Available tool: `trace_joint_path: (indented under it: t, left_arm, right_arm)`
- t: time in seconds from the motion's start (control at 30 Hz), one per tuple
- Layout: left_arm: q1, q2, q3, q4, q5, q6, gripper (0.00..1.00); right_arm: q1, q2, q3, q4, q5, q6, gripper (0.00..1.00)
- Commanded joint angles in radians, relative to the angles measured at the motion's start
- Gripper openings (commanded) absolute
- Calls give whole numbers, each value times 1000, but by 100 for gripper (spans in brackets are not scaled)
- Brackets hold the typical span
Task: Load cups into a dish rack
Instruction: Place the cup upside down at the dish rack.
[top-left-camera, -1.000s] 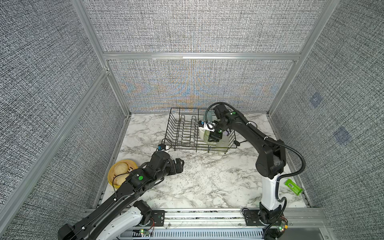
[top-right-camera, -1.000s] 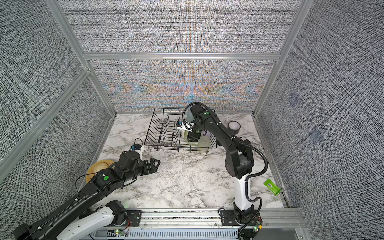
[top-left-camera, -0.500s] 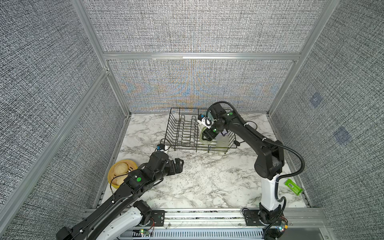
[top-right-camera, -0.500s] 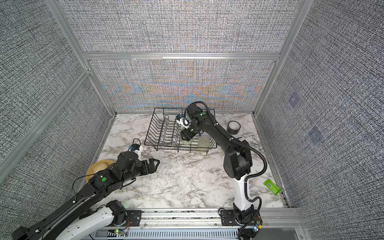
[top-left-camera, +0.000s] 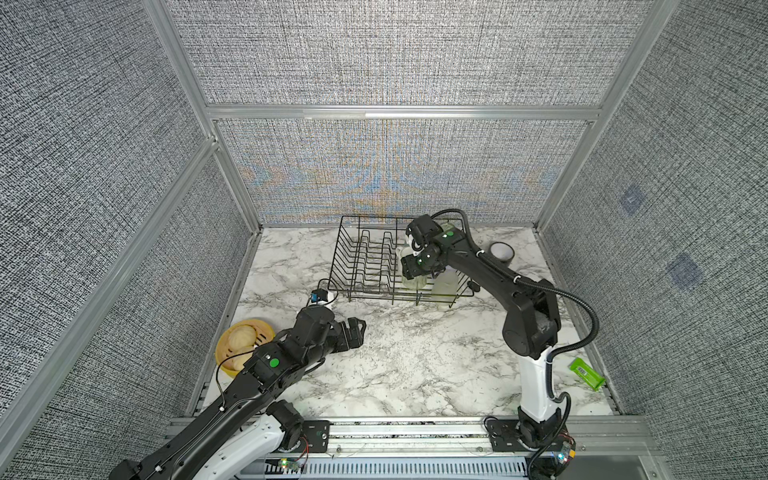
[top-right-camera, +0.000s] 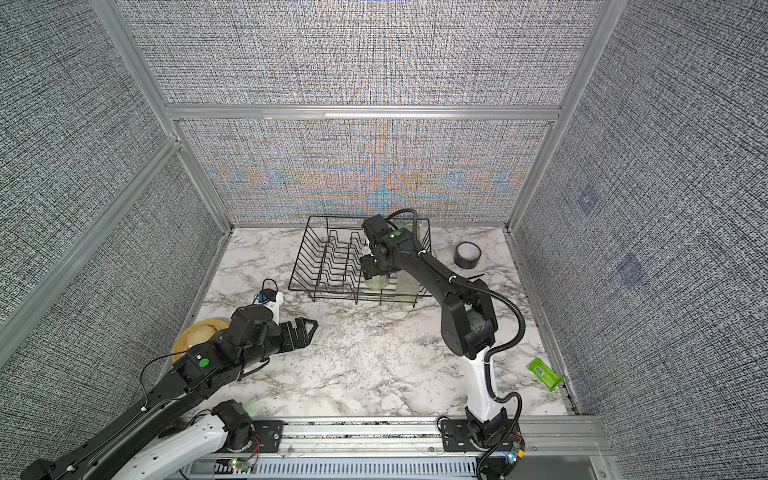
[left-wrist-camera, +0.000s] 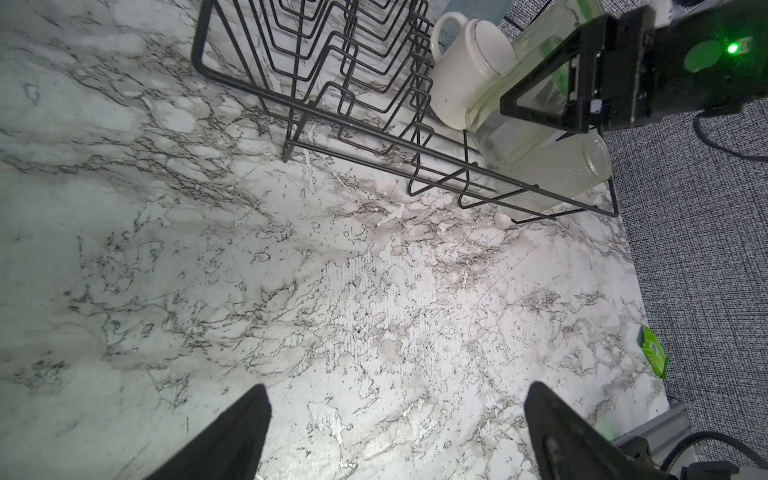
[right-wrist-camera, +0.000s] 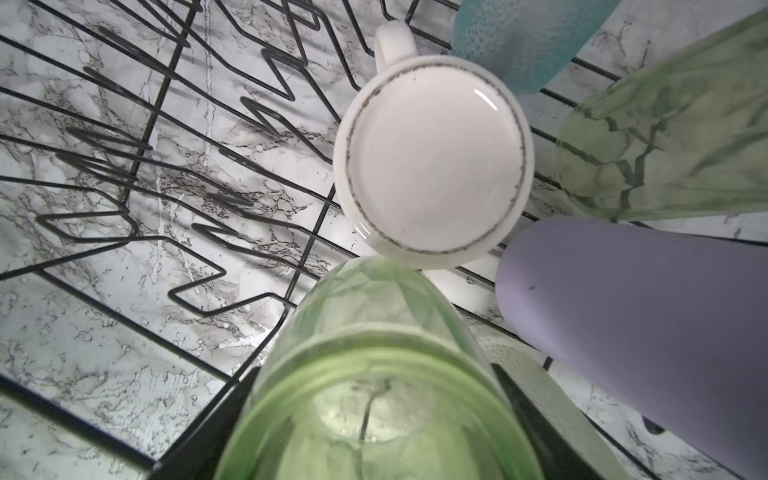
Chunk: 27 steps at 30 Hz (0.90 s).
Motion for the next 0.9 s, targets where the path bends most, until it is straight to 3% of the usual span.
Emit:
trace_joint_path:
  t: [0.0, 0.47, 0.87]
  left_arm:
    - [2, -2, -1, -11, -9, -2, 96]
    - [2, -29, -17, -20, -16, -5, 96]
    - [1, -66, -41, -30, -22, -22, 96]
  right_arm:
    - [13, 9, -5, 62, 54, 99, 63]
    - [60, 106, 32, 39, 261, 210, 64]
    - [61, 126, 16, 43, 175, 212, 74]
